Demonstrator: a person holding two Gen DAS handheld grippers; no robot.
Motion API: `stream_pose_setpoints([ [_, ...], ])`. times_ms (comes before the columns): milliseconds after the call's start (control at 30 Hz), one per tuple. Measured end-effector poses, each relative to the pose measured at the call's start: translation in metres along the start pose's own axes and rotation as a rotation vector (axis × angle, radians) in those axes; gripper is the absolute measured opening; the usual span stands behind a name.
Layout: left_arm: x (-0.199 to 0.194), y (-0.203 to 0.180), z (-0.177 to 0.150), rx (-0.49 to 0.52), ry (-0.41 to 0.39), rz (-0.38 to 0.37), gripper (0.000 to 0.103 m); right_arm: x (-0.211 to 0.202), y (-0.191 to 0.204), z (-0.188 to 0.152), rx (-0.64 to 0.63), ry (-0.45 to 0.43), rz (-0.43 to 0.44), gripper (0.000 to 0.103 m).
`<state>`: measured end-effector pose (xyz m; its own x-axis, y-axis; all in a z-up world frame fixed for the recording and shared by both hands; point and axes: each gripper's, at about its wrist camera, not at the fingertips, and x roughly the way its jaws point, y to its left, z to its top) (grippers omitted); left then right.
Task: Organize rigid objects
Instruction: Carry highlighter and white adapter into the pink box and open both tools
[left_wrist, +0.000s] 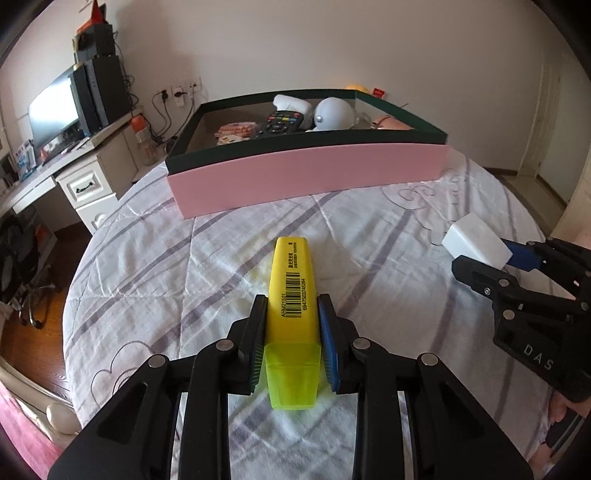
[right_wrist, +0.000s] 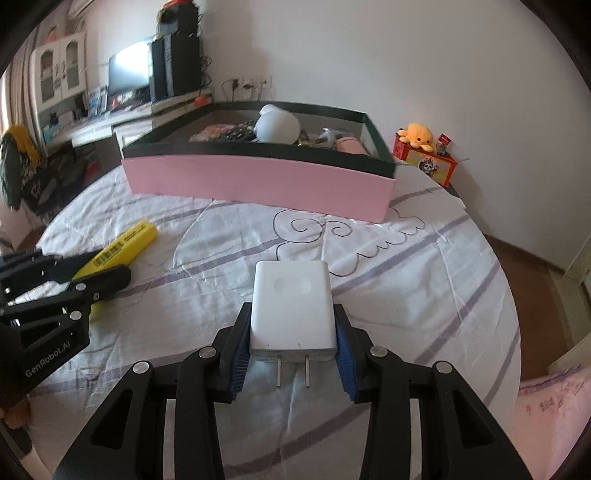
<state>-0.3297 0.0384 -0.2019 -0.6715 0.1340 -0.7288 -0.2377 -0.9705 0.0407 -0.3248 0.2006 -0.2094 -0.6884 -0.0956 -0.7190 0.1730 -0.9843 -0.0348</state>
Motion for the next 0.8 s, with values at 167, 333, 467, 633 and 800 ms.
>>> stream_pose_setpoints([
  [167, -0.025, 0.0, 0.0, -0.002, -0.047, -0.005, 0.027, -0.022, 0.003, 0.0, 0.026, -0.039, 0.025, 0.041],
  [333, -0.054, 0.0, 0.003, 0.003, -0.108, -0.002, 0.027, -0.049, 0.011, 0.007, 0.02, -0.095, 0.032, 0.041],
  [467, -0.078, 0.004, 0.009, 0.006, -0.163, 0.004, 0.027, -0.072, 0.017, 0.015, 0.005, -0.144, 0.038, 0.041],
  [633, -0.104, 0.008, 0.018, 0.0, -0.228, 0.011, 0.027, -0.101, 0.026, 0.029, -0.026, -0.213, 0.035, 0.041],
  [800, -0.129, 0.012, 0.03, -0.003, -0.298, 0.02, 0.027, -0.12, 0.029, 0.043, -0.05, -0.265, 0.033, 0.041],
])
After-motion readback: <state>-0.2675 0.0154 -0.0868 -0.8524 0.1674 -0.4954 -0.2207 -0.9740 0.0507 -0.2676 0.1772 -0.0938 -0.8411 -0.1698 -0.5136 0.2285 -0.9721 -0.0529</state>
